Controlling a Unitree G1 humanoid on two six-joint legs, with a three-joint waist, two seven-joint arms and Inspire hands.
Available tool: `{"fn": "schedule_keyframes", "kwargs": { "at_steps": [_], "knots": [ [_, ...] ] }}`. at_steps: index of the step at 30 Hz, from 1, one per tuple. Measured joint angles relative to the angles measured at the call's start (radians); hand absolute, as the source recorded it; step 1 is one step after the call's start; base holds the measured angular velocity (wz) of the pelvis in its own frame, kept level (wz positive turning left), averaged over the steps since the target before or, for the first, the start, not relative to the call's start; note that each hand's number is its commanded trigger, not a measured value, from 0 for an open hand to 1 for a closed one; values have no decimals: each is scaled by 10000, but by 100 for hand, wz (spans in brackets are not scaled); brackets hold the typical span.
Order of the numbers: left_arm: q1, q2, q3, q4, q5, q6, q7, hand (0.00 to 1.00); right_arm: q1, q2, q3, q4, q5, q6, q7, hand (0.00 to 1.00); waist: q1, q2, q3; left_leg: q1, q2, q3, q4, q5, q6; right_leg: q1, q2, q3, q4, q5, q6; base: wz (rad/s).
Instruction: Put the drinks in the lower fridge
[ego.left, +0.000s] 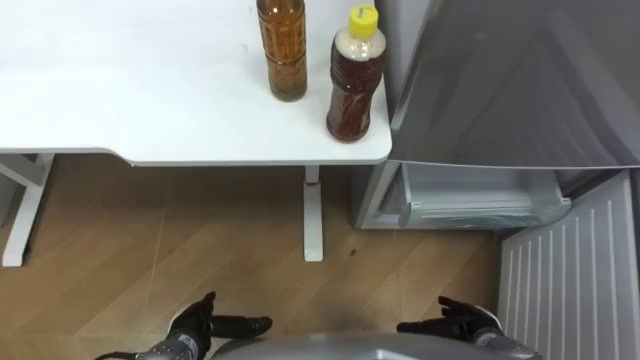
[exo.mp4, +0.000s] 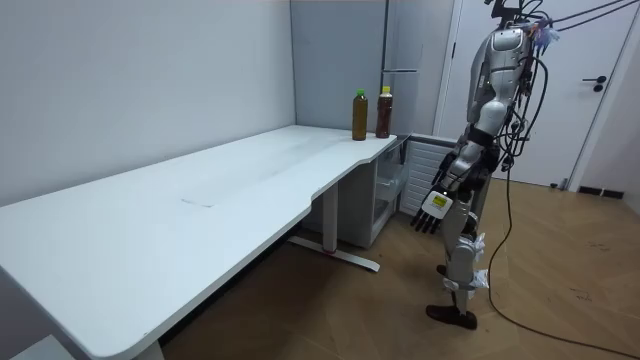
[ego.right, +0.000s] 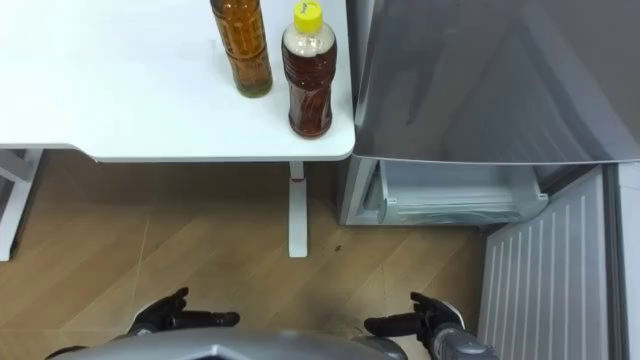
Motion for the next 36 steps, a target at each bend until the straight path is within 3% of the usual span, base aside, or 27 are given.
{"fn": "schedule_keyframes", "kwargs": {
  "at_steps": [15, 24, 28, 32, 36],
  "knots": [
    [11, -15, 7, -5, -23, -6, 75, 0, 43, 1, -74, -1, 54, -16, -16, 0, -8, 8, 9, 57, -1, -12, -4, -1, -1, 18, -1, -20, 1, -2, -1, 0],
    [111, -103, 74, -7, -239, -15, 1217, 0, -78, 42, -77, 318, 338, -4, -98, 0, -10, 13, 54, 146, 0, -23, -20, -14, -18, 152, 1, -20, 0, -75, -5, 1],
    [216, -95, 679, -193, -626, -13, 2059, 0, -31, 44, -82, 335, 467, -7, -168, 0, -5, 31, 31, 182, -2, -28, -10, -16, -23, 195, 0, -27, -3, -79, -5, 1],
    [225, -33, 1689, -228, -1275, -12, 3145, 0, 35, 44, -117, 282, 477, -20, -320, 0, 42, 86, 71, 367, -2, -30, -8, -21, -30, 325, 0, -25, -16, -79, -6, 0],
    [315, -39, 2761, -1372, -3201, -200, 4756, 0, 119, 46, -202, 308, 481, -23, -416, 0, 248, 127, 68, 509, 1, -46, -24, -36, -48, 387, 3, -8, -10, -122, -12, 0]
  ]
}}
